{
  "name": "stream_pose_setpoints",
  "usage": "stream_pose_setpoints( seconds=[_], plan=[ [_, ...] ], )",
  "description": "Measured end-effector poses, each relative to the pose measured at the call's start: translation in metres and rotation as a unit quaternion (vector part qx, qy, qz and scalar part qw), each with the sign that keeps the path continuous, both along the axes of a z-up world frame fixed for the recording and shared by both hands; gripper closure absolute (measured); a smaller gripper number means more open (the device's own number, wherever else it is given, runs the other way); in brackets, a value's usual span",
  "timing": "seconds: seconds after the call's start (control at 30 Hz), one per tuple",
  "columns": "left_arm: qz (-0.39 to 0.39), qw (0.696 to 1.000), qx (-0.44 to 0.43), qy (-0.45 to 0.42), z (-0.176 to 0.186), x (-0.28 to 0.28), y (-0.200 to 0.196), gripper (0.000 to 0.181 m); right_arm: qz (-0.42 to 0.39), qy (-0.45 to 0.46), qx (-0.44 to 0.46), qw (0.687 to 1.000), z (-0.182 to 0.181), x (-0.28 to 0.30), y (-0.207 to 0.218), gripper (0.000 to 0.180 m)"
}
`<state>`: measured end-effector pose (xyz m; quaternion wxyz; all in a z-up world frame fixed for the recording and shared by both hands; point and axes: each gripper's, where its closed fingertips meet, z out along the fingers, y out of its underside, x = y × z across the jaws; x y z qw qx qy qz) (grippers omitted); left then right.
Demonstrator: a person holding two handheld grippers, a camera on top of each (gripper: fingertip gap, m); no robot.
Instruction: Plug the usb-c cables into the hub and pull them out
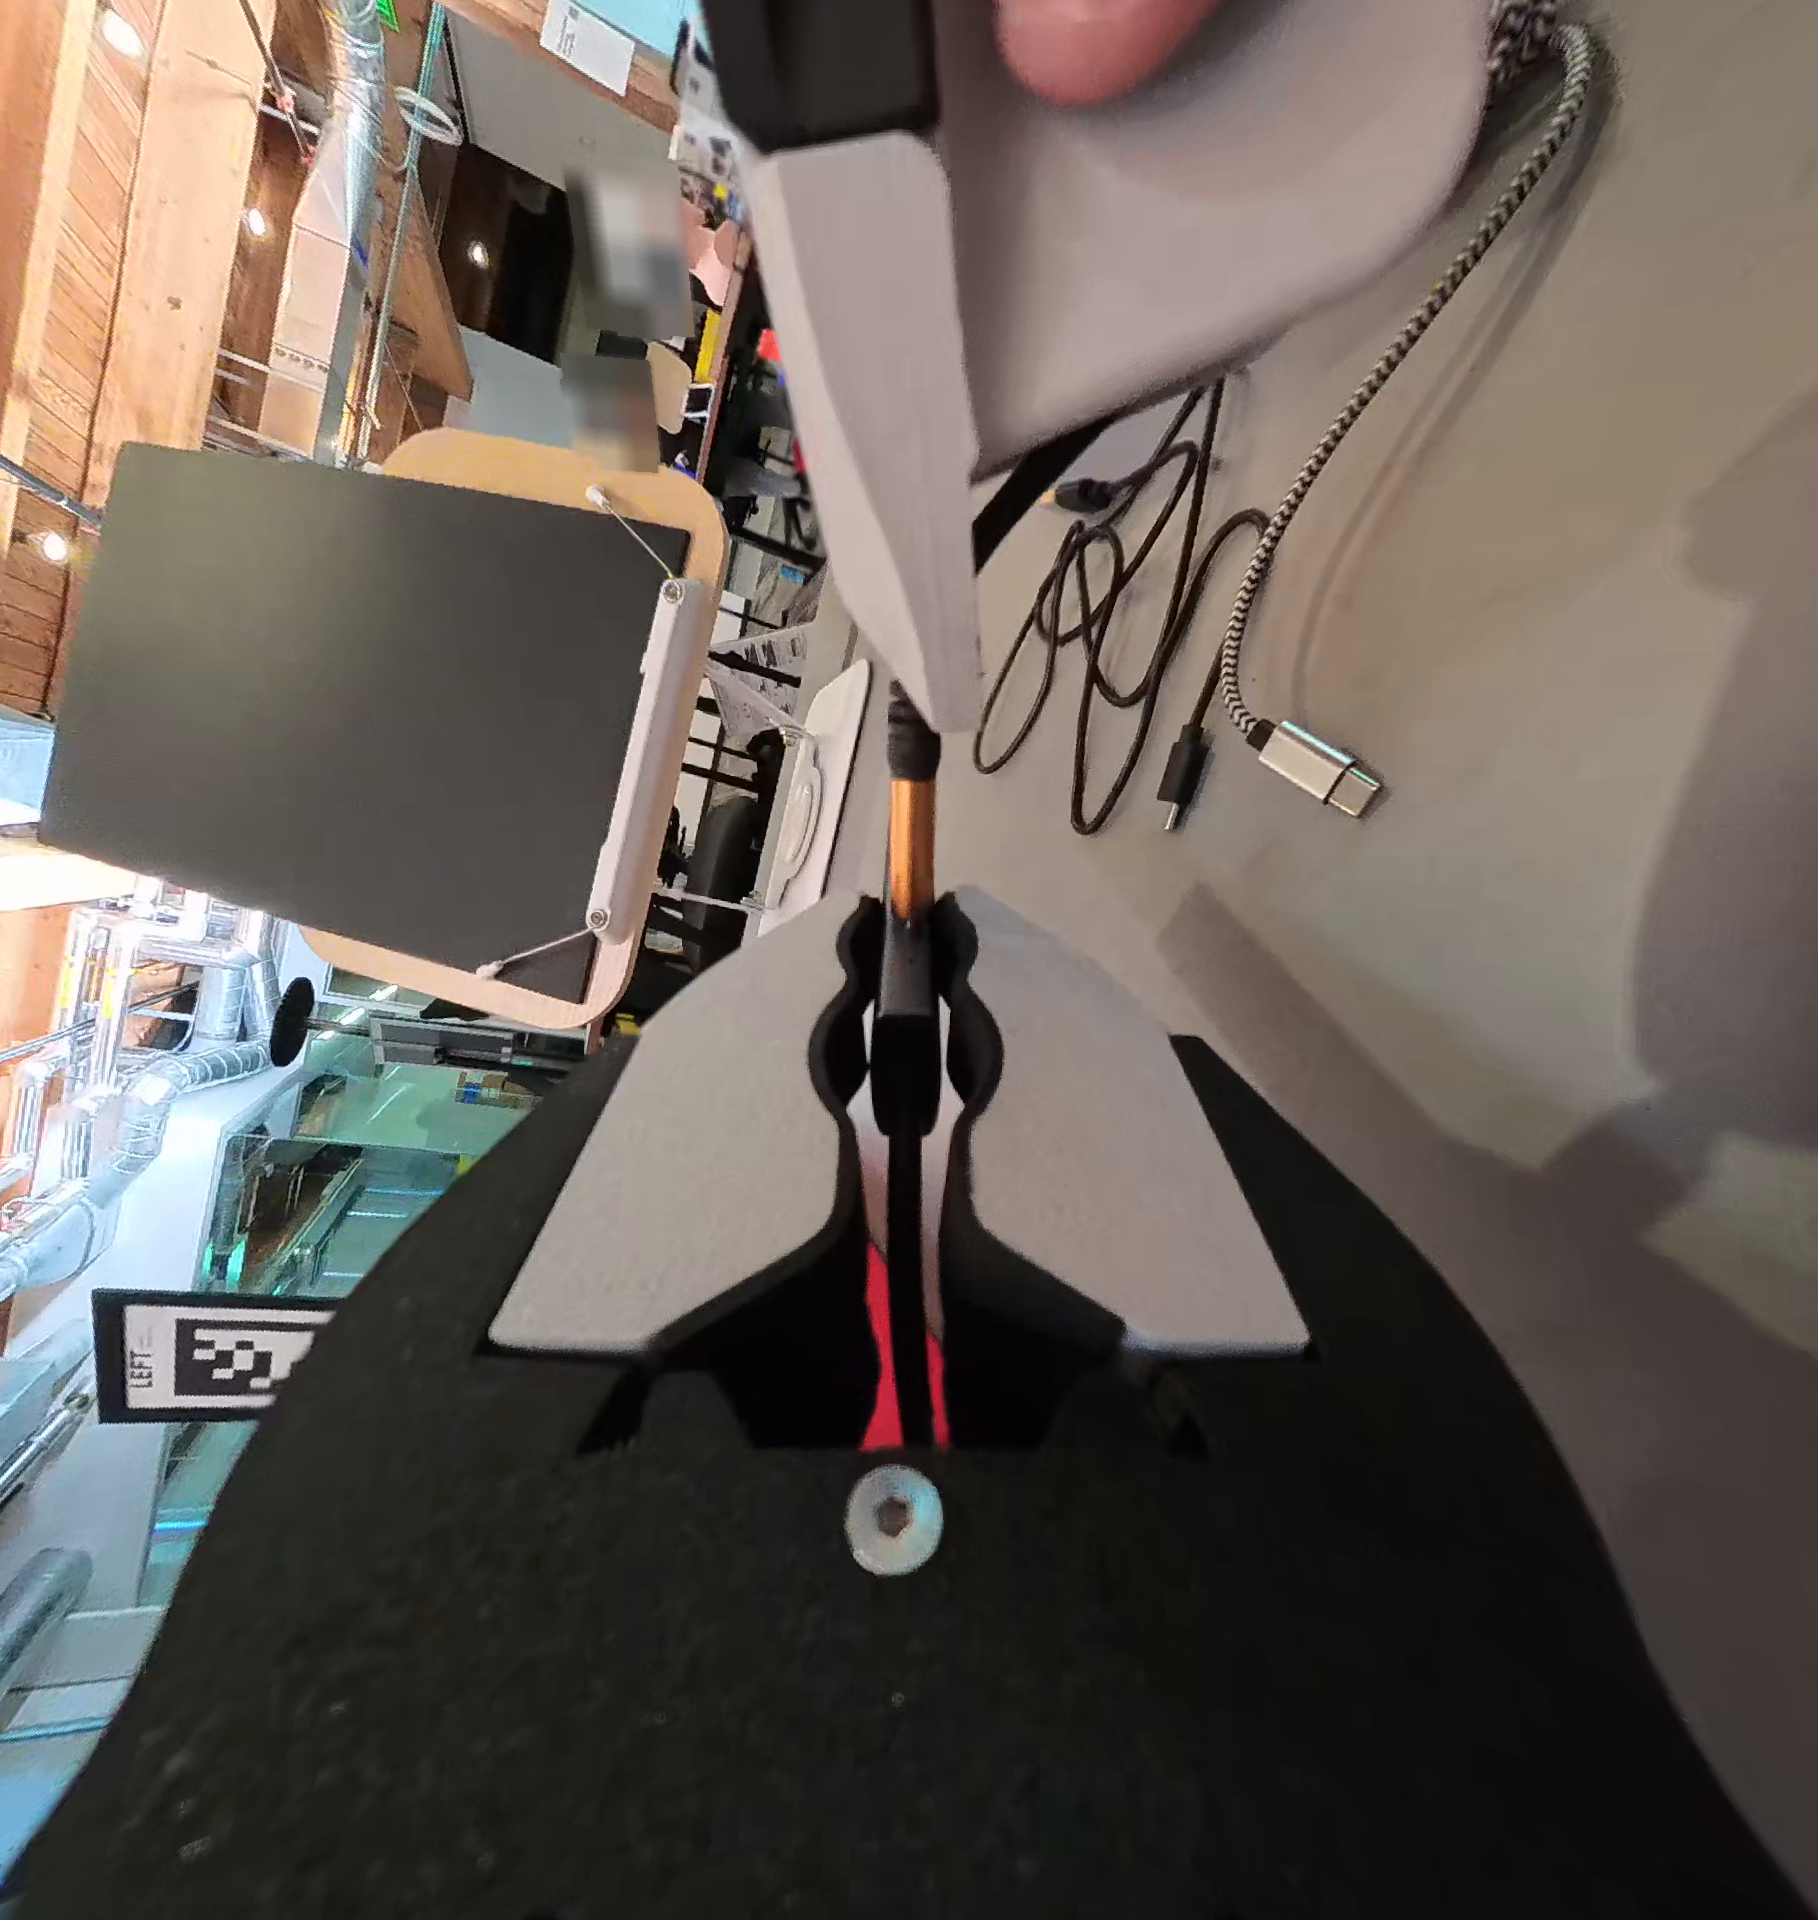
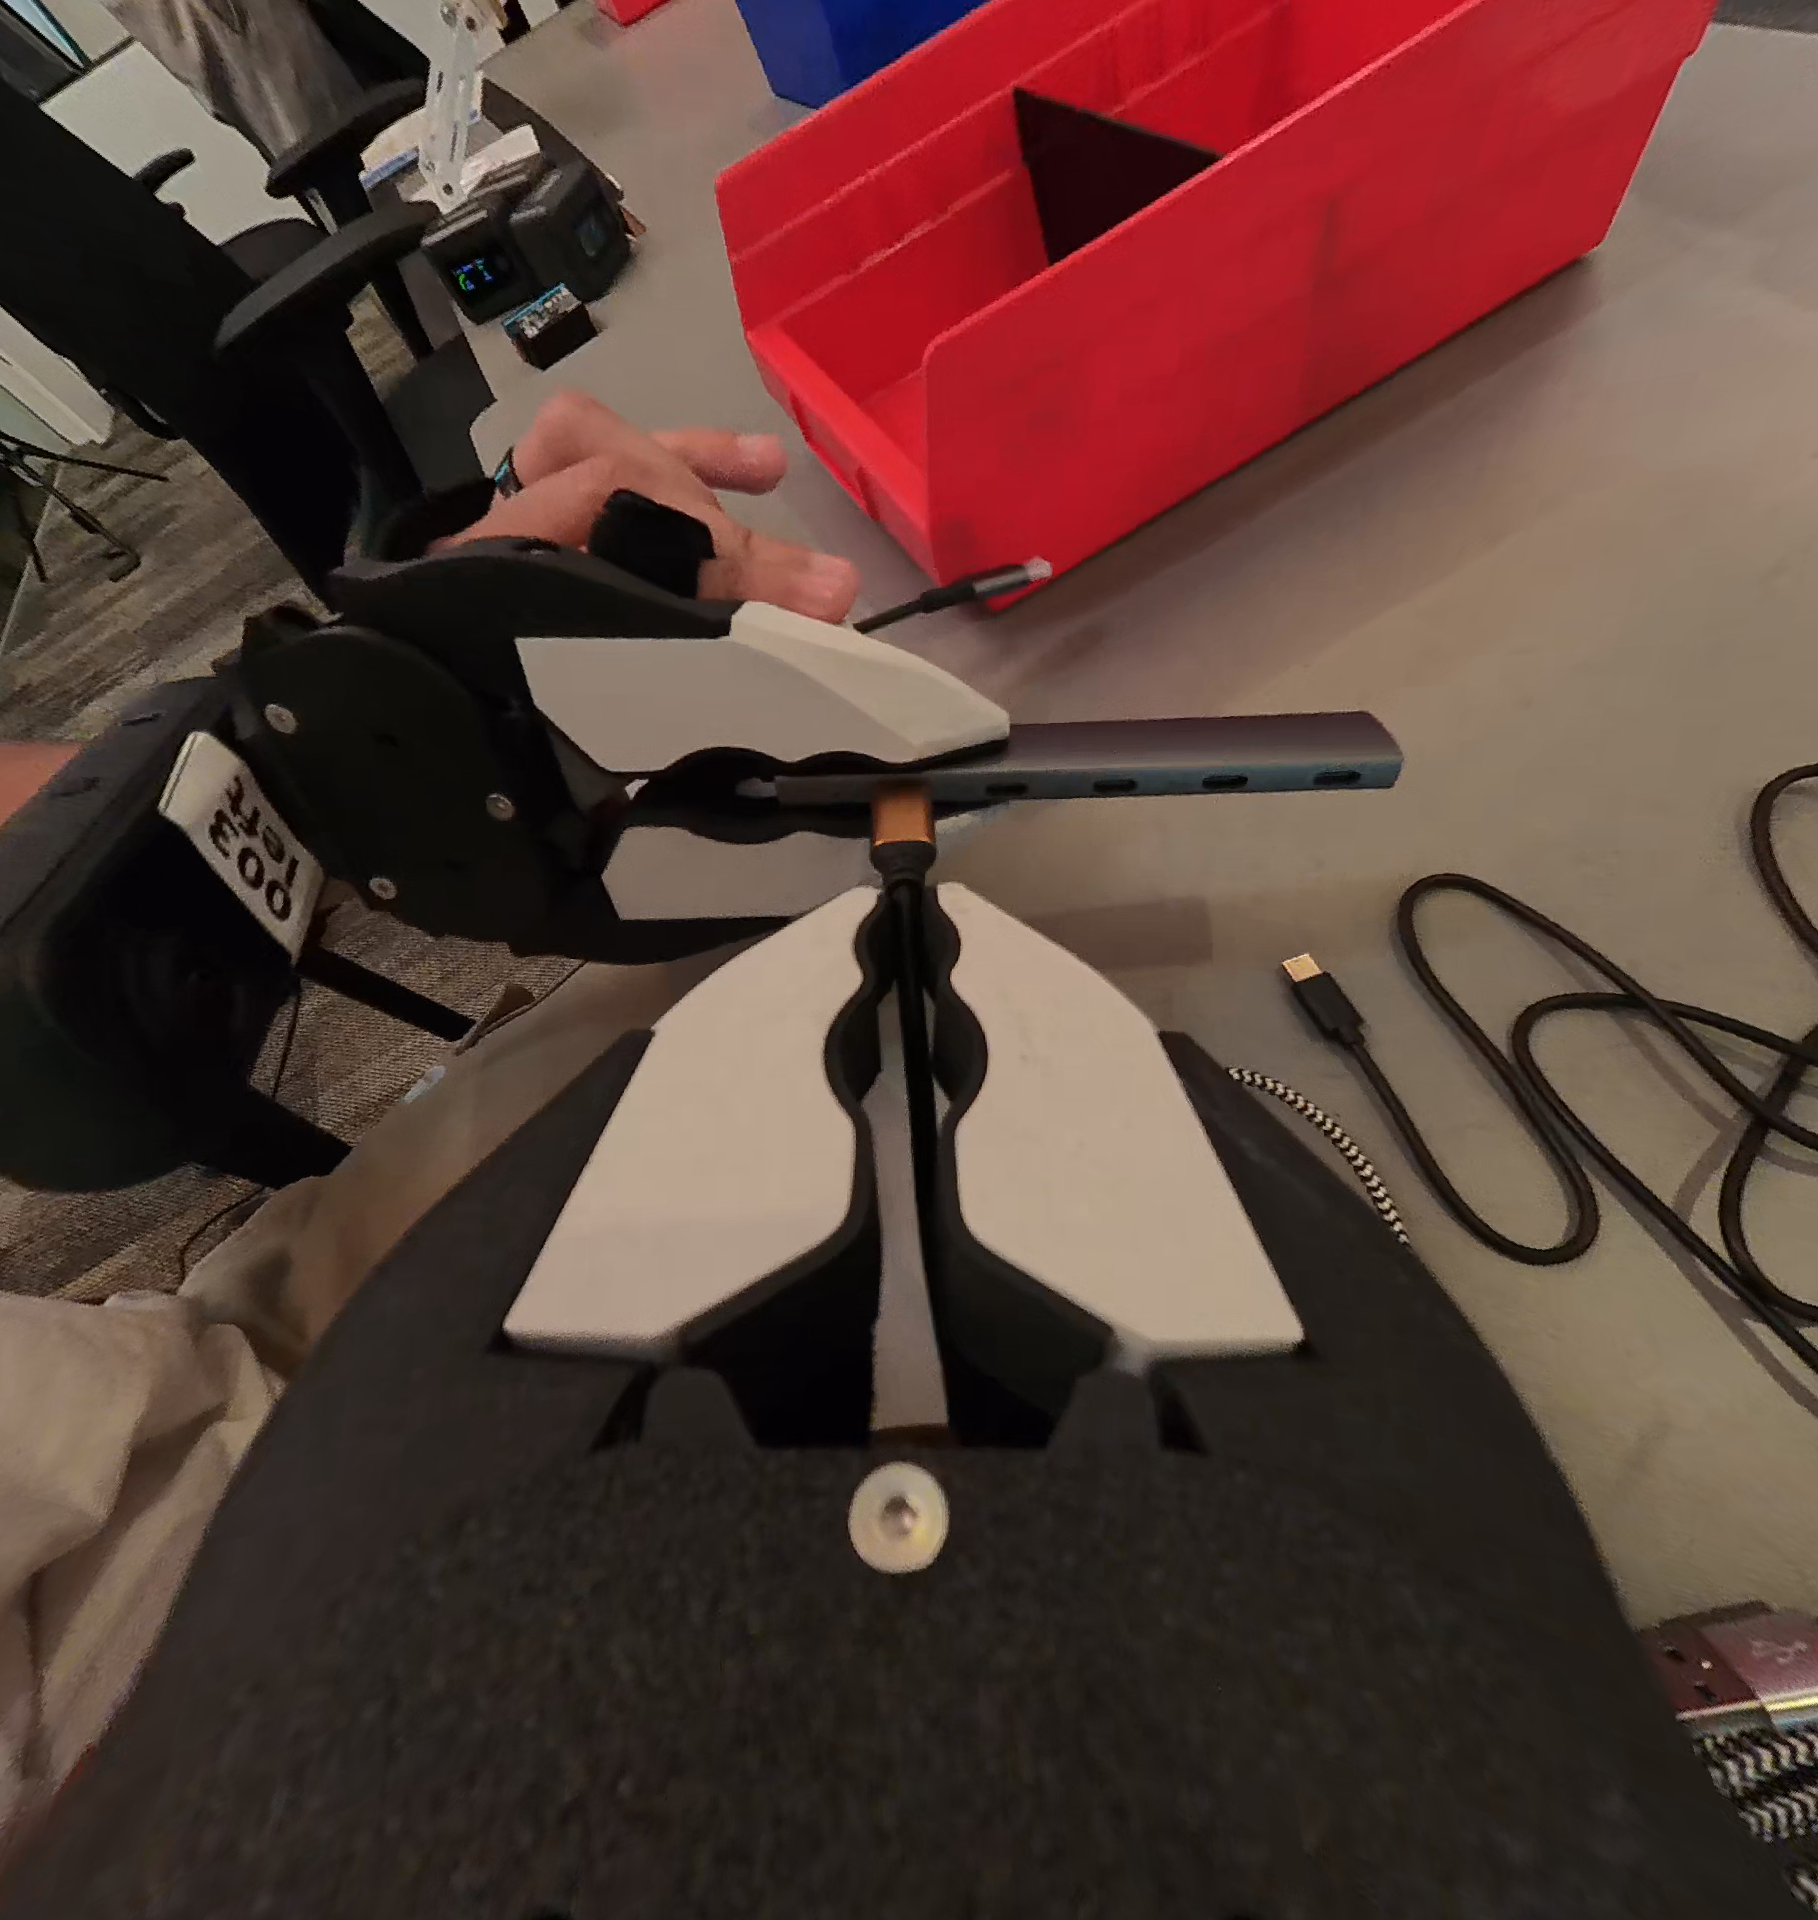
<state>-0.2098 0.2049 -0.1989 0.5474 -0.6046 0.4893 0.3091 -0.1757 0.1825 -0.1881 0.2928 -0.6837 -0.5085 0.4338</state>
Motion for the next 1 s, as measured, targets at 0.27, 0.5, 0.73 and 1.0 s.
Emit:
stream_pose_setpoints(
  seconds=[0.27,0.5,0.73,1.0],
  plan=[
    [0.011,1.000,-0.005,0.022,-0.002,0.002,0.003,0.172,-0.026,0.005,0.037,0.999,-0.002,-0.007,0.004,0.158],
    [0.010,1.000,-0.010,0.010,-0.004,0.007,0.000,0.171,-0.033,0.011,0.032,0.999,-0.005,-0.009,0.003,0.167],
    [0.026,1.000,-0.009,0.004,-0.001,0.007,0.000,0.172,-0.072,-0.004,0.090,0.993,-0.001,-0.009,0.002,0.167],
    [0.011,1.000,-0.007,-0.023,0.002,0.013,0.003,0.172,-0.047,0.011,0.051,0.998,0.005,-0.006,0.005,0.168]
  ],
)
